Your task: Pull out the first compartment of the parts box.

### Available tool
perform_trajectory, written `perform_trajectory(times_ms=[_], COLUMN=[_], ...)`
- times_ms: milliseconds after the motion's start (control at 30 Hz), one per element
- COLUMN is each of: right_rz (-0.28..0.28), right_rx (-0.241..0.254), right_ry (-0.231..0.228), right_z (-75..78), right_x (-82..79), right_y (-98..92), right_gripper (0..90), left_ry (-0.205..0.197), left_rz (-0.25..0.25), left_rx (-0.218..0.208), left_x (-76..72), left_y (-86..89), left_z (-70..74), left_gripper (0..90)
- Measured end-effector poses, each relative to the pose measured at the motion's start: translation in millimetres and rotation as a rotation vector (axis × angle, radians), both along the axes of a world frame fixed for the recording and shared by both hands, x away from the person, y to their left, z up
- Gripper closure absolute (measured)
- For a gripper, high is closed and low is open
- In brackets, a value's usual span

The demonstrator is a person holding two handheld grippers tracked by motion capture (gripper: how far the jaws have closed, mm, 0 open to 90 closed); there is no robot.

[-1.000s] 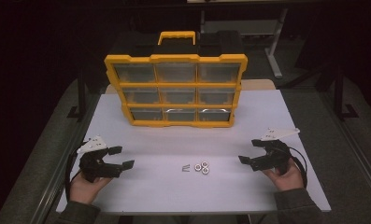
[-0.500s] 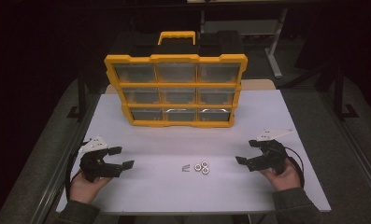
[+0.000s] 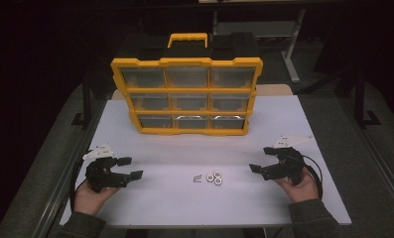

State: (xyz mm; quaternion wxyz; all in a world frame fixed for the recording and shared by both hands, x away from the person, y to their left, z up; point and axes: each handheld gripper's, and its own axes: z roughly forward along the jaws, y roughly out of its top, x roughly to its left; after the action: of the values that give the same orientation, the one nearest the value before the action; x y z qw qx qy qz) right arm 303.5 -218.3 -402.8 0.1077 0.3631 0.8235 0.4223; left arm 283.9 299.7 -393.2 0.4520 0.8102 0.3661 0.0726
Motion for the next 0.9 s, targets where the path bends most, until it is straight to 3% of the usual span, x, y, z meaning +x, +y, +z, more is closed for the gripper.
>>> perform_trajectory(times_ms=[100,167,200,233,267,300,400,433,500,567,667,700,733,767,867,900], right_rz=[-0.003,0.0,0.001,0.002,0.002,-0.002,0.001,0.002,0.005,0.006,0.005,0.004,0.004,0.0,0.002,0.004], right_rx=[-0.004,-0.008,-0.004,0.004,0.004,0.018,0.012,0.0,-0.004,-0.002,-0.003,-0.004,-0.004,-0.001,-0.002,-0.002], right_ry=[-0.002,-0.007,-0.014,-0.013,-0.013,-0.017,-0.021,-0.011,-0.013,-0.014,-0.018,-0.019,-0.019,-0.01,-0.007,-0.004], right_z=[0.4,1.4,2.1,3.1,3.1,5.1,5.1,4.7,4.4,5.0,5.4,5.7,5.7,4.5,3.1,2.9], right_x=[-1.1,-1.5,-1.3,-1.5,-1.5,-1.9,-1.3,-1.4,-1.4,-2.2,-2.7,-2.7,-2.7,-1.6,-0.9,-0.7], right_y=[0.3,-0.4,-0.6,-0.6,-0.6,-0.1,0.5,1.2,1.1,0.7,0.3,-0.1,-0.1,-0.6,-1.2,-1.1], right_gripper=[13.9,13.9,13.9,13.9,13.9,13.9,13.9,13.9,13.9,13.9,13.9,13.9,13.9,13.9,14.0,14.0], left_ry=[-0.009,0.006,0.031,0.089,0.089,0.09,0.094,0.085,0.085,0.116,0.129,0.132,0.132,0.105,0.09,0.09], left_rz=[-0.009,-0.025,-0.035,-0.041,-0.041,-0.053,-0.062,-0.069,-0.05,-0.036,-0.033,-0.029,-0.029,-0.025,-0.008,-0.008], left_rx=[-0.009,-0.027,-0.056,-0.127,-0.127,-0.178,-0.214,-0.251,-0.234,-0.264,-0.288,-0.339,-0.339,-0.373,-0.381,-0.381], left_x=[-1.1,-0.1,1.6,4.8,4.8,6.0,8.8,12.8,19.4,27.5,30.8,36.3,36.3,41.2,48.7,48.7], left_y=[-2.9,-4.4,-3.7,-2.0,-2.0,-1.4,-0.8,0.7,3.0,7.3,8.8,11.3,11.3,10.9,7.7,7.7], left_z=[2.9,4.5,5.5,9.7,9.7,18.0,23.7,28.0,30.0,30.8,32.4,40.5,40.5,58.8,79.2,79.2], left_gripper=[25.5,25.7,25.8,26.6,27.2,27.8,30.4,32.6,34.1,34.1,36.3,36.3,37.8,41.0,40.9,40.8])
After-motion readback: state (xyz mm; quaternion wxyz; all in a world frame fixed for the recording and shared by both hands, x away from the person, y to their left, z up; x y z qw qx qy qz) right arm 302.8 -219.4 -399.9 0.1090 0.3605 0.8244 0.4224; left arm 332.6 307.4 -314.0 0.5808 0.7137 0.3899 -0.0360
